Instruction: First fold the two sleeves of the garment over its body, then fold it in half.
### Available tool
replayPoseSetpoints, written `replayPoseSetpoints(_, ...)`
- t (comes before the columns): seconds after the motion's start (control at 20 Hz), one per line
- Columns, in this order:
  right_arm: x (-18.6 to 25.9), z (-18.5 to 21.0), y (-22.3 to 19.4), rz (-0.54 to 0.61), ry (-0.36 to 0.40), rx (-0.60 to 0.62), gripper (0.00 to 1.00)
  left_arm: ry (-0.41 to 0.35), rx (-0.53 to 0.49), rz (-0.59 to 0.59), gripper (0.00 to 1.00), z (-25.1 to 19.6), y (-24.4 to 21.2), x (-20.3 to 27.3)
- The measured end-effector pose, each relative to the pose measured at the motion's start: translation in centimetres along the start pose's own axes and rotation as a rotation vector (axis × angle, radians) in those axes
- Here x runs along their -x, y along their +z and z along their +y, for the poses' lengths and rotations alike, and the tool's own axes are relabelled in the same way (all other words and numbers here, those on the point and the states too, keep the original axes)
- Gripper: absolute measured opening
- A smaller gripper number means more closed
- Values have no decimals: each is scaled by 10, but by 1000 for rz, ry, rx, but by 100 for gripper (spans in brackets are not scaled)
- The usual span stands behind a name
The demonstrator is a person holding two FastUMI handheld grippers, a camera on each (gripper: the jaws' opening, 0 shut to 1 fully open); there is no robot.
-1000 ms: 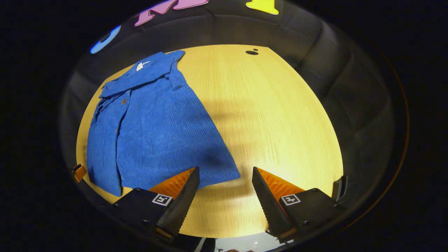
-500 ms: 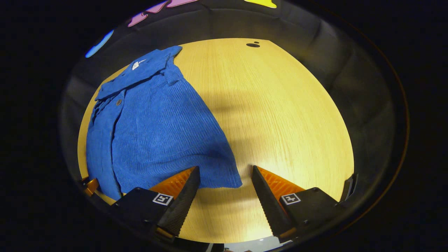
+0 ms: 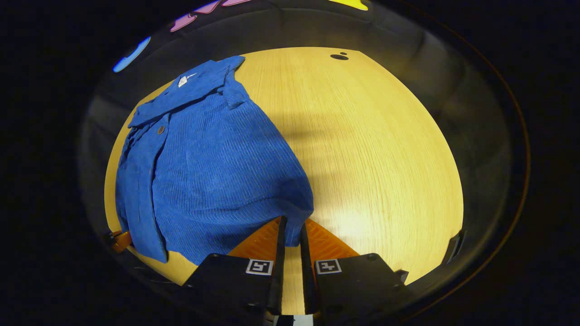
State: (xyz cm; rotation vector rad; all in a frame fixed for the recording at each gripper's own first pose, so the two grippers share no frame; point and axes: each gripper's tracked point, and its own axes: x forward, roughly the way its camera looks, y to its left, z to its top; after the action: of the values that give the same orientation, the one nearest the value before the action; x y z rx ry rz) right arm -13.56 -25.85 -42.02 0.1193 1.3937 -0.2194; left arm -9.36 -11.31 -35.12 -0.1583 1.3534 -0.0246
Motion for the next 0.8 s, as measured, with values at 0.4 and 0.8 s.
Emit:
replayPoseSetpoints(0.4,12,39,8,-16,132,-13,1,-67,114,-36,0,-18,12,2)
replayPoseSetpoints(0.8,84,117,104,-183,310,51,1,-146,190,-256,0,-16,122,78)
